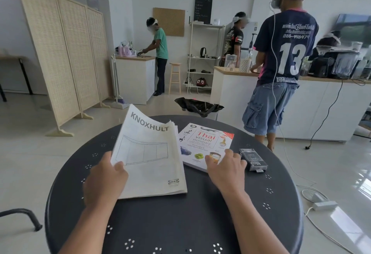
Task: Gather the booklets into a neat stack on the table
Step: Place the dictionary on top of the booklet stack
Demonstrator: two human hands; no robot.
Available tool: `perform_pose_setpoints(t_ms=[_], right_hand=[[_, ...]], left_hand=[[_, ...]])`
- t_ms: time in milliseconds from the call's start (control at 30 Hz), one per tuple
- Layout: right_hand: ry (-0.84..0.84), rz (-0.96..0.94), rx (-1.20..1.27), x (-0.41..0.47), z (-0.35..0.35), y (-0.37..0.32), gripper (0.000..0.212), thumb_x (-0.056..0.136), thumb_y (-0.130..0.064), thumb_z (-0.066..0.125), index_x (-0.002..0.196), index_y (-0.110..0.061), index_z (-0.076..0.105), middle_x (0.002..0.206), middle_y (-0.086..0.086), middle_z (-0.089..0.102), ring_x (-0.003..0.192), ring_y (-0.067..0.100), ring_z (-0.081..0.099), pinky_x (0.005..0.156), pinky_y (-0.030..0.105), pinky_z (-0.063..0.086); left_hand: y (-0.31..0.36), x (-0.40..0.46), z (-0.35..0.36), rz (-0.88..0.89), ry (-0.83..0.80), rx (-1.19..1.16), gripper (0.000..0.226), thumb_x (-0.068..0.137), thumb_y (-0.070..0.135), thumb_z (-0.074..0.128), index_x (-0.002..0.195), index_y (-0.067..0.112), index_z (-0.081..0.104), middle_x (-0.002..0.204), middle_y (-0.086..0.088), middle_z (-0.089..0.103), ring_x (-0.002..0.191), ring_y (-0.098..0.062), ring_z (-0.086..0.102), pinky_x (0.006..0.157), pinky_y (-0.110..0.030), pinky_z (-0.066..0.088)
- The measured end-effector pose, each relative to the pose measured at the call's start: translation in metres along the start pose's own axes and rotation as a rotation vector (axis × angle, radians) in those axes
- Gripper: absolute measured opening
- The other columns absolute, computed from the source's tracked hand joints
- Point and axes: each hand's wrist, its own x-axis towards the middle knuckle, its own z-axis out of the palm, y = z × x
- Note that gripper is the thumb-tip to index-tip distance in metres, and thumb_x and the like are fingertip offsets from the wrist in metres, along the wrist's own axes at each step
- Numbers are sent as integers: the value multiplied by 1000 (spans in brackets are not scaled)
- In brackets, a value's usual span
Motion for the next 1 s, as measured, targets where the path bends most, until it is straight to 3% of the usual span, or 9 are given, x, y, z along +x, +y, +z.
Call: perform_pose_setpoints(t_ms=[133, 233, 433, 567, 667, 800, 867, 933, 1000], right_hand=[[-32, 58, -142, 13, 17, -9, 102, 80, -76, 55, 147, -1, 33, 132, 11, 61, 122, 33, 43, 101, 39, 35], [-8, 125, -113, 17, 24, -17, 115, 70, -73, 71, 151, -4, 28, 135, 17, 52, 125, 35, 44, 104, 41, 35], [-95, 278, 74, 36, 13, -17, 106, 63, -49, 92, 140, -7, 33, 144, 21, 44, 135, 38, 42, 111, 43, 34], [-129, 327, 137, 47, 13, -13, 98, 66, -38, 93, 139, -3, 38, 146, 20, 45, 136, 38, 44, 112, 45, 36], [-181, 347, 168, 50, 12, -13, 88, 67, -38, 90, 136, -6, 46, 142, 17, 49, 132, 36, 47, 111, 44, 39], [-189, 319, 337, 60, 22, -4, 67, 46, -33, 83, 108, -17, 64, 117, 6, 70, 109, 31, 65, 100, 49, 51], [-176, 285, 459, 73, 36, 9, 59, 42, -28, 76, 100, -22, 65, 110, 2, 74, 101, 28, 69, 95, 50, 55], [-164, 274, 578, 59, 25, 1, 54, 52, -18, 75, 104, -22, 60, 111, 0, 72, 99, 25, 71, 88, 45, 59], [-170, 253, 710, 47, 16, -4, 44, 75, -4, 70, 113, -20, 52, 106, -2, 68, 96, 21, 70, 69, 31, 57]], left_hand=[[1, 2, 0, 3, 8, -31, 29, 92, 26, 48, 119, 24, 58, 107, -8, 70, 93, -36, 58, 80, -44, 47], [-1, 2, 1, 4, 12, -43, 29, 92, 25, 48, 119, 24, 59, 107, -8, 70, 89, -34, 54, 79, -44, 47], [-2, 4, 3, -2, 7, -21, 29, 92, 27, 48, 119, 27, 58, 105, -3, 70, 91, -34, 59, 79, -45, 50], [-2, 5, 6, -7, 8, 2, 26, 93, 28, 48, 117, 28, 57, 105, -2, 69, 87, -31, 54, 74, -40, 39], [1, 4, 4, -21, -7, -24, 24, 93, 26, 47, 114, 28, 58, 101, -2, 67, 86, -31, 54, 74, -41, 39], [2, 3, 3, -27, -19, -23, 26, 92, 26, 46, 114, 29, 58, 97, -1, 65, 86, -31, 54, 76, -42, 43], [3, 3, 3, -31, -19, -26, 26, 91, 26, 47, 115, 29, 58, 99, -1, 66, 87, -32, 55, 77, -43, 45], [4, 2, 2, -34, -21, -29, 27, 91, 27, 47, 116, 30, 59, 101, -2, 68, 87, -32, 56, 79, -44, 47], [5, 1, 2, -35, -22, -37, 27, 91, 27, 47, 115, 30, 59, 101, -2, 68, 88, -32, 57, 80, -45, 49]])
